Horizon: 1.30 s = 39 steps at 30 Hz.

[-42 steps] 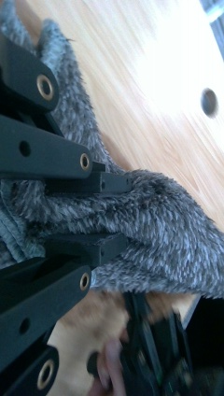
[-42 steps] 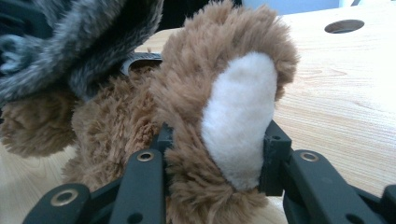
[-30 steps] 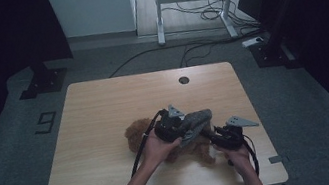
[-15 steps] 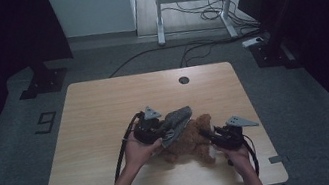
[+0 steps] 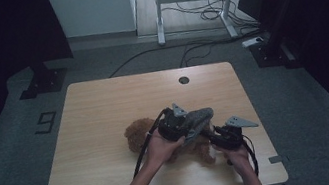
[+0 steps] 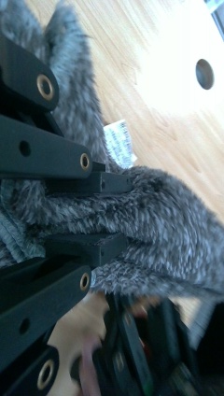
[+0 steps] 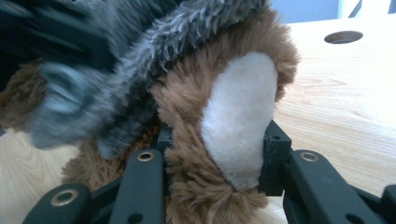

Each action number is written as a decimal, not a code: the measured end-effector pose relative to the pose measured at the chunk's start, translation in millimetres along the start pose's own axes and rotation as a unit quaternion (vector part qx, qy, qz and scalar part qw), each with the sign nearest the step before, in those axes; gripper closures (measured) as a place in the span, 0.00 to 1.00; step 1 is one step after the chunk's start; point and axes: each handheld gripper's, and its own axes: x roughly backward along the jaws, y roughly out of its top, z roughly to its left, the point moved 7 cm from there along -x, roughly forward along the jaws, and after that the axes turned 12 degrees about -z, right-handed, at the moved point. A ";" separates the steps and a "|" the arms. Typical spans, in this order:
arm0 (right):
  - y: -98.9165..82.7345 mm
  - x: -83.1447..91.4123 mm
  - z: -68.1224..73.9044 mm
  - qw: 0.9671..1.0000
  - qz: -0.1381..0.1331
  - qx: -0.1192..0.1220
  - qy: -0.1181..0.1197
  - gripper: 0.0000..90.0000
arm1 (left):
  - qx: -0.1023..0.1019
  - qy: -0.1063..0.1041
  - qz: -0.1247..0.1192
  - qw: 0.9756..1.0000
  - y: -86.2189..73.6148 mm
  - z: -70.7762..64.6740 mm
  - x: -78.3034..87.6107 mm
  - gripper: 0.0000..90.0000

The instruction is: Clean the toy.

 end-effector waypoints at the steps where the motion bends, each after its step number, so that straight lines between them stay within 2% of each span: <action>1: 0.1 0.7 -0.9 1.000 0.001 0.005 -0.001 0.69 | 0.004 0.000 -0.002 1.000 -1.1 0.9 -1.0 0.82; 5: 0.6 1.5 -1.8 1.000 -0.002 -0.004 0.003 0.69 | 0.014 -0.002 -0.006 1.000 -4.7 7.1 5.3 0.82; 10: 0.4 2.5 -3.7 1.000 0.001 -0.008 0.003 0.69 | 0.016 0.025 -0.006 1.000 -14.4 28.4 25.6 0.82; 13: -0.1 2.4 -4.2 1.000 0.000 -0.009 0.006 0.69 | 0.023 0.031 -0.013 0.999 -21.6 40.0 39.0 0.82; 19: -0.5 2.7 -4.6 1.000 0.002 -0.007 0.005 0.68 | 0.037 0.060 -0.032 0.997 -27.7 62.5 67.5 0.82; 20: -0.5 2.7 -4.6 1.000 0.002 -0.007 0.005 0.68 | 0.037 0.060 -0.032 0.997 -27.7 62.5 67.5 0.82; 23: -0.8 2.8 -5.1 1.000 0.002 -0.009 0.004 0.68 | 0.053 0.069 -0.033 0.996 -38.0 77.5 80.5 0.82; 29: -1.1 2.5 -5.9 1.000 0.002 -0.010 0.001 0.68 | 0.076 0.078 -0.041 0.993 -50.1 93.5 95.9 0.82; 36: -0.8 2.9 -7.8 1.000 0.001 -0.013 -0.003 0.68 | 0.076 0.096 -0.048 0.991 -46.1 104.2 108.7 0.82; 39: -0.7 2.2 -8.4 1.000 -0.002 -0.016 -0.003 0.68 | 0.073 0.099 -0.051 0.991 -34.6 108.5 108.0 0.81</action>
